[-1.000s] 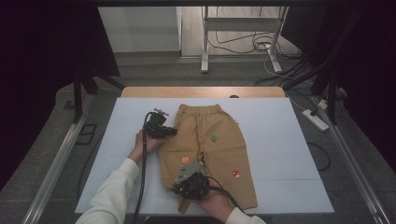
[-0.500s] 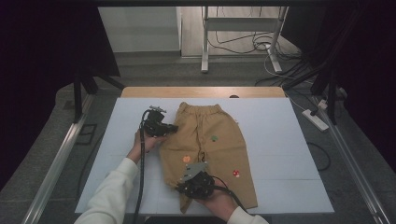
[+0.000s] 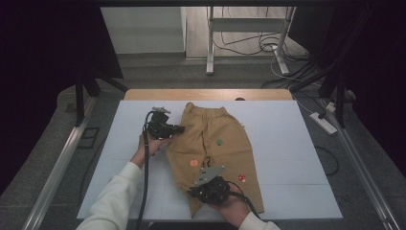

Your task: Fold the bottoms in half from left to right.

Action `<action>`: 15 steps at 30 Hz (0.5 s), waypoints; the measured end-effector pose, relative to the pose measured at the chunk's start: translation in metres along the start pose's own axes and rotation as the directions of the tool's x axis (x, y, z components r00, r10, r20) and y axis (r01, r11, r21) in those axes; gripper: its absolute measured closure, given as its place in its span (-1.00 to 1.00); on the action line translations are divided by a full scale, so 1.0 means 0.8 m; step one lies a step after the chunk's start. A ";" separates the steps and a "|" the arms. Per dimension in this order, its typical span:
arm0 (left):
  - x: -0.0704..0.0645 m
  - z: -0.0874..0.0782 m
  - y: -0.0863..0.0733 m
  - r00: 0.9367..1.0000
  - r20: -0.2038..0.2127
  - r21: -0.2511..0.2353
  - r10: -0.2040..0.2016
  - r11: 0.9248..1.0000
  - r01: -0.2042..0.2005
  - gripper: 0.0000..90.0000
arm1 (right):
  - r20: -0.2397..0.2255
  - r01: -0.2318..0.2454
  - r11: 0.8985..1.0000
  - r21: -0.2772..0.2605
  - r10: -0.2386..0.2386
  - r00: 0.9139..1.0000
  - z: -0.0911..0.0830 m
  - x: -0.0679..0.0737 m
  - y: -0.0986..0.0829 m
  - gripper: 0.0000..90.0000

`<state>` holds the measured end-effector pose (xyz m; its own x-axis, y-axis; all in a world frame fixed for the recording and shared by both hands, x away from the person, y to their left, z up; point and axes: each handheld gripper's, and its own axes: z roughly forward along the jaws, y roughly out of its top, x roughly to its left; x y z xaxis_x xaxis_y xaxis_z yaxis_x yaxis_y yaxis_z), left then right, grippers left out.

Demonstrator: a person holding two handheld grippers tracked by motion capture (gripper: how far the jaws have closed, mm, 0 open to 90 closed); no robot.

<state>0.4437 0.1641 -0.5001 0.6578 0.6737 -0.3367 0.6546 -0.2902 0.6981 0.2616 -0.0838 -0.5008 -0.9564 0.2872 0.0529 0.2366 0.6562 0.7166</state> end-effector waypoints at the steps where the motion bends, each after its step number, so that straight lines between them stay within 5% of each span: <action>1: -0.001 0.000 0.000 1.000 0.002 -0.004 0.000 1.000 0.000 0.87 | 0.005 -0.007 1.000 -0.003 0.007 1.000 -0.002 -0.001 -0.001 0.92; 15: -0.006 0.001 0.003 1.000 0.007 -0.030 -0.001 1.000 0.001 0.86 | 0.022 -0.025 1.000 -0.010 0.026 0.999 -0.017 -0.008 -0.012 0.92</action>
<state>0.4424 0.1591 -0.4973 0.6598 0.6690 -0.3421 0.6441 -0.2691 0.7160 0.2629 -0.1011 -0.4987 -0.9460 0.3193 0.0557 0.2591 0.6419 0.7217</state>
